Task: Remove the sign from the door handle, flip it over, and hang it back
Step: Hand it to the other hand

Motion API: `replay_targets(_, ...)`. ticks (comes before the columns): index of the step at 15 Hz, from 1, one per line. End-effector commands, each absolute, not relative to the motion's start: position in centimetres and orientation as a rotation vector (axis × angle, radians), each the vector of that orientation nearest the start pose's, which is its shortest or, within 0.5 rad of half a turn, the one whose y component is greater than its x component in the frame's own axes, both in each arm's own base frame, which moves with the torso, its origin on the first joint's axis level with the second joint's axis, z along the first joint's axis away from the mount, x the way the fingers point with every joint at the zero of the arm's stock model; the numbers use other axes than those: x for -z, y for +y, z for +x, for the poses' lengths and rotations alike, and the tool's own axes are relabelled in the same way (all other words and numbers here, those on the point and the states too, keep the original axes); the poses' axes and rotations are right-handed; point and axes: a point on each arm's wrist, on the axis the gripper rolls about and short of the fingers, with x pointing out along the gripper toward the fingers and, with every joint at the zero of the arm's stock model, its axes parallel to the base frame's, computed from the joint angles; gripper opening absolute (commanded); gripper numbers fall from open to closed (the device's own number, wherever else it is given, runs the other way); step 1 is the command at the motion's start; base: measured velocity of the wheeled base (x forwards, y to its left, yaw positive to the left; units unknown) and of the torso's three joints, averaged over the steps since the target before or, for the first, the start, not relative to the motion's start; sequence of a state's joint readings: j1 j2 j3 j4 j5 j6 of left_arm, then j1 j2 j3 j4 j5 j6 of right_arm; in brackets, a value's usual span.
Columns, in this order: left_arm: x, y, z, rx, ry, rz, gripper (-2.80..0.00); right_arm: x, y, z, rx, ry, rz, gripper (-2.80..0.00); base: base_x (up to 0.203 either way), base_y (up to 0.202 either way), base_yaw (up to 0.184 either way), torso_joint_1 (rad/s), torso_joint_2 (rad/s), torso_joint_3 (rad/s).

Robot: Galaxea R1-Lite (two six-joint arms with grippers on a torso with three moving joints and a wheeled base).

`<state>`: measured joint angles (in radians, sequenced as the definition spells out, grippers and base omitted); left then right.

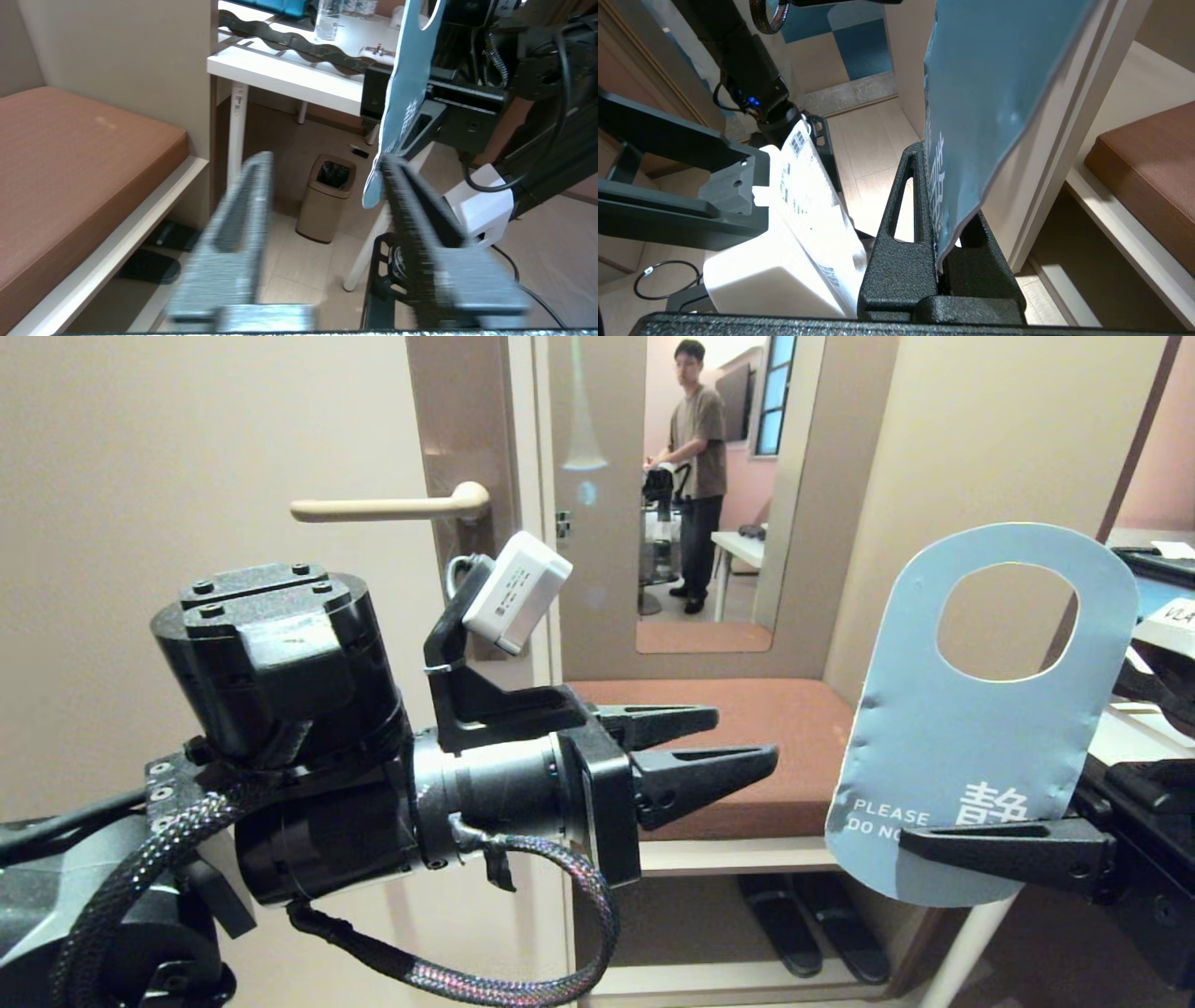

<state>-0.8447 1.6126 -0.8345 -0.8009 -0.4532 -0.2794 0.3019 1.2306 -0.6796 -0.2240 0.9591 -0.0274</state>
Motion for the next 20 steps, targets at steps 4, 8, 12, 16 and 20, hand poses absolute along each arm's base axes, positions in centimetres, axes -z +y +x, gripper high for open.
replay_targets(4,-23.4,-22.4,18.4,1.334,0.159,-0.245,0.0,-22.2,7.9,16.5,-1.302,0.324,0.074,-2.8,0.0,0.0,0.0,0.0,0.0,0.0)
replay_targets(8,-23.4,-22.4,18.4,1.34,0.163,-0.246,0.0,-21.6,8.9,17.1,-1.347,0.333,0.037,-2.8,0.0,0.0,0.0,0.0,0.0,0.0)
replay_targets(12,-23.4,-22.8,17.9,1.359,0.165,-0.245,0.0,-21.7,9.8,18.0,-1.371,0.338,0.031,-2.8,0.0,0.0,0.0,0.0,0.0,0.0)
replay_targets(16,-23.1,-23.5,17.6,1.38,0.175,-0.24,0.0,-21.8,10.7,18.9,-1.393,0.335,0.018,-2.8,0.0,0.0,0.0,0.0,0.0,0.0)
replay_targets(20,-23.2,-24.1,17.8,1.385,0.169,-0.239,0.0,-22.1,11.8,19.3,-1.429,0.331,0.009,-2.8,0.0,0.0,0.0,0.0,0.0,0.0)
